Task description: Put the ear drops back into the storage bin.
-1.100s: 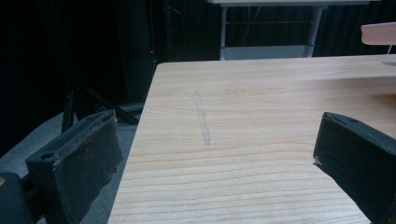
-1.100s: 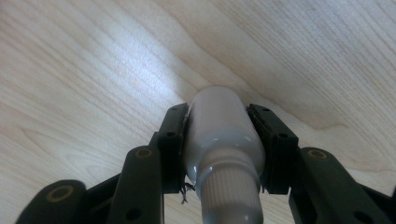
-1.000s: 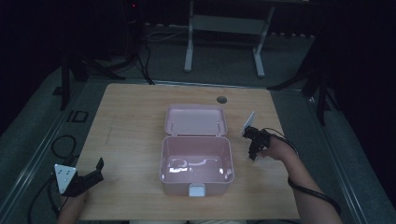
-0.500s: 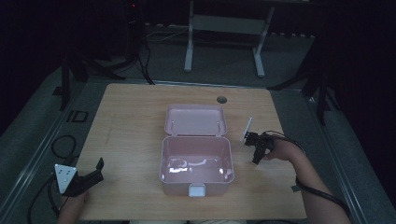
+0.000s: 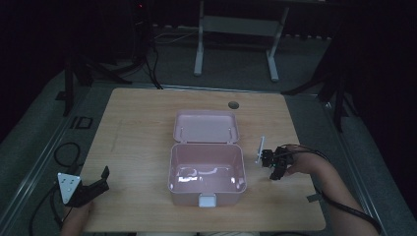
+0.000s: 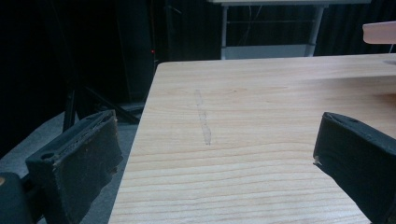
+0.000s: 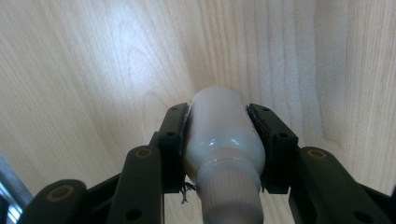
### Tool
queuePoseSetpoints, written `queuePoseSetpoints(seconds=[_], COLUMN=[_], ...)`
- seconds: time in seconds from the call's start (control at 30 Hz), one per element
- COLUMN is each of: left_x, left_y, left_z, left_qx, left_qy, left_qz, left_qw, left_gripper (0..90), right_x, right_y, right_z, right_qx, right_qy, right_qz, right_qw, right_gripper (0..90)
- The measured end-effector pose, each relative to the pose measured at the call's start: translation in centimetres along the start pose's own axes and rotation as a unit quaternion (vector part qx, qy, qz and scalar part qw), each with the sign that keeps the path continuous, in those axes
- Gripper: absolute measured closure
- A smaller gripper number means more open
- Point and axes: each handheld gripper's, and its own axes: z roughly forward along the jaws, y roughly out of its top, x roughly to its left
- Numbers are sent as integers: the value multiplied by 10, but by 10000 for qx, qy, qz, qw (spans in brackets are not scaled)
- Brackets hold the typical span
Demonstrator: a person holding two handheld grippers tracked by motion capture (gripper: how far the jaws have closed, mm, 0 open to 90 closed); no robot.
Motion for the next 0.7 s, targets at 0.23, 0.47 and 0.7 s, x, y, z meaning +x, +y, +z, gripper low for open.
queuePoseSetpoints(seconds=[0.23,0.47,0.7], left_x=[0,0,0], left_y=[0,0,0], left_z=[0,0,0], left_qx=[1,1,3], left_qy=[-2,0,2], left_qz=[-1,-2,0], left_qw=[10000,10000,10000], left_gripper=[10,10,10], right_x=[20,35,39], right_y=[1,2,3], right_z=[-4,-9,-16], right_qx=[149,-43,-41], right_qy=[-73,-99,-177], right_qz=[-639,-1061,-1154], right_qw=[9978,9943,9932], right_gripper=[596,596,596])
